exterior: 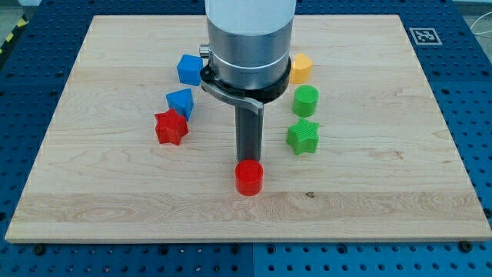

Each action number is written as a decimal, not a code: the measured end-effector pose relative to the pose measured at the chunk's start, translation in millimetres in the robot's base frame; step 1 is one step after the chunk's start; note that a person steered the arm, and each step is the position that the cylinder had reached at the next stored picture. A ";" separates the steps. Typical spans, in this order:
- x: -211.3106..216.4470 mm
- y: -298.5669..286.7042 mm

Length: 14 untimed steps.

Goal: Move red star towards bottom center pushing blue triangle

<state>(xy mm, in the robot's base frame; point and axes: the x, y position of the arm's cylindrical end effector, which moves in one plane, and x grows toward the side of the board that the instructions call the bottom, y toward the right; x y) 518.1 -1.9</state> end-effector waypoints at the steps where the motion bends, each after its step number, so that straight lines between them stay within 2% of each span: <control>1: 0.0 0.7; 2: -9.2 -9.6; 4: -54.7 -44.7; 6: -94.4 -111.3; 7: -94.9 -141.2; 8: -68.1 -138.9; 9: -58.7 -128.3; 11: -66.0 -126.3; 14: -48.8 -111.3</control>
<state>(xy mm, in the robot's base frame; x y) 469.3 -113.1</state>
